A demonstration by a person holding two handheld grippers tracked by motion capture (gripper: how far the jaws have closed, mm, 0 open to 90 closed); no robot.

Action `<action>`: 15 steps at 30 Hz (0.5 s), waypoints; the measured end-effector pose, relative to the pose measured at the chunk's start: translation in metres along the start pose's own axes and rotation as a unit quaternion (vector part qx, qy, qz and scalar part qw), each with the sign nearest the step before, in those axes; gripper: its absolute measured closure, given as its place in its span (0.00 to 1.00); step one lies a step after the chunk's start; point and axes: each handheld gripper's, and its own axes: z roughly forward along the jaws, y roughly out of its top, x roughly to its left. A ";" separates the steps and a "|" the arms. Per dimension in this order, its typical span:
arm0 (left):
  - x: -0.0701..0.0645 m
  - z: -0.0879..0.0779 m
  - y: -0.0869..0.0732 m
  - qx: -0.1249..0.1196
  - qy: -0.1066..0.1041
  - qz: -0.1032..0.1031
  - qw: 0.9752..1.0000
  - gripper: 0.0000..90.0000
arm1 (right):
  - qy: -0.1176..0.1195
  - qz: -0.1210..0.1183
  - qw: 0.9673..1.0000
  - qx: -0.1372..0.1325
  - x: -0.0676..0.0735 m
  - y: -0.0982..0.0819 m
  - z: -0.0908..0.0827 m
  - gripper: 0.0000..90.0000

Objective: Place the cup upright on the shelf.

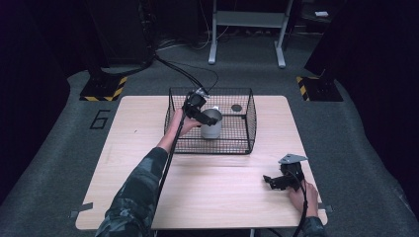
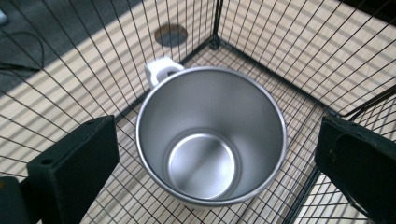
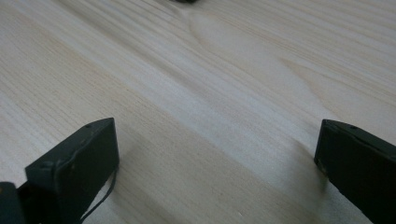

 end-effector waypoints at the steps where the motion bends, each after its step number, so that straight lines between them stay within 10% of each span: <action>1: 0.000 -0.004 0.000 -0.008 0.004 0.000 1.000 0.00 | 0.000 0.001 1.000 0.000 0.000 0.000 0.000 0.00; 15: -0.018 -0.056 -0.013 -0.059 0.017 0.011 0.998 0.00 | 0.000 0.001 1.000 0.000 0.000 0.000 0.000 0.00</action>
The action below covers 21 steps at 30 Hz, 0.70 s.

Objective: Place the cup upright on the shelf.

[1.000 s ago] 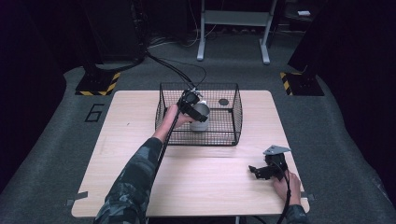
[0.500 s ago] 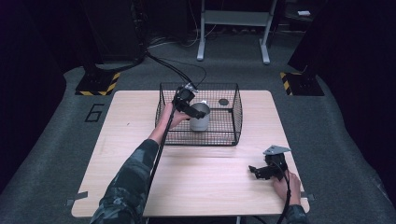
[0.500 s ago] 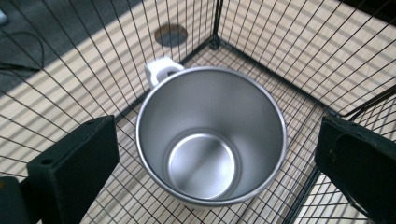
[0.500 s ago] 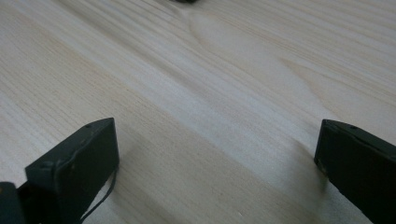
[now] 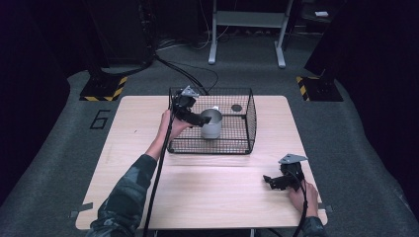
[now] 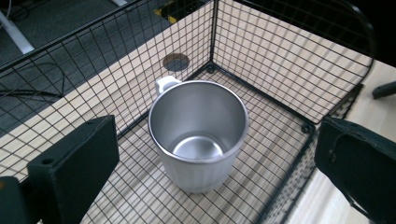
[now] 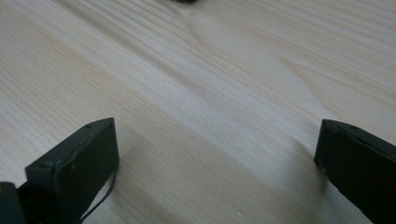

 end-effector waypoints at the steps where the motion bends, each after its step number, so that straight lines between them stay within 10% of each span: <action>1: -0.003 -0.004 -0.002 -0.003 -0.001 0.001 1.000 0.00 | 0.000 0.000 1.000 0.000 0.000 0.000 0.000 0.00; 21: -0.048 -0.064 -0.055 -0.018 0.000 0.049 0.999 0.00 | 0.000 0.002 1.000 -0.001 0.000 0.000 0.000 0.00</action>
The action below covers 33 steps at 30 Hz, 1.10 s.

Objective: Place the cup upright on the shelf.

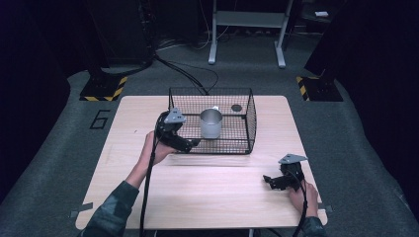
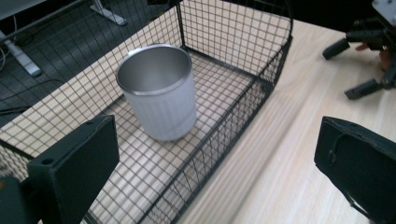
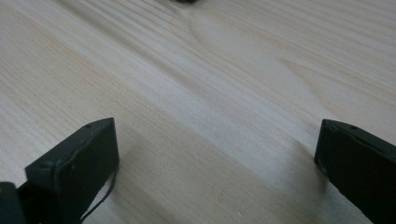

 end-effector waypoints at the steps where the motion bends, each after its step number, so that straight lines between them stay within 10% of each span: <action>1: -0.003 -0.004 -0.005 0.001 -0.002 -0.001 1.000 0.00 | 0.000 0.000 1.000 0.000 0.000 0.000 0.000 0.00; 19: -0.021 -0.039 -0.102 0.029 0.045 -0.036 0.998 0.00 | -0.002 0.003 1.000 0.000 0.001 0.000 0.000 0.00; 33: -0.010 -0.035 -0.187 0.072 0.109 -0.105 0.986 0.00 | -0.002 0.003 1.000 0.000 0.001 0.000 0.000 0.00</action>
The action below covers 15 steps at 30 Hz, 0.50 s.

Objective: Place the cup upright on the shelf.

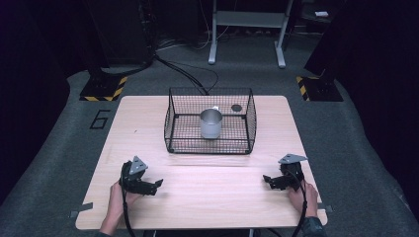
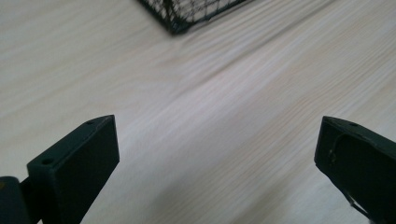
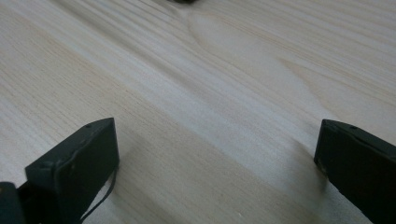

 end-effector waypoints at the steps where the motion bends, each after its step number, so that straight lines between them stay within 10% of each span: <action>1: 0.002 0.002 -0.004 0.003 -0.001 -0.007 1.000 0.00 | 0.000 0.000 1.000 0.000 0.000 0.000 0.000 0.00; 15: 0.016 0.008 -0.025 0.022 0.009 -0.041 0.999 0.00 | -0.001 0.001 1.000 0.000 0.000 0.000 0.000 0.00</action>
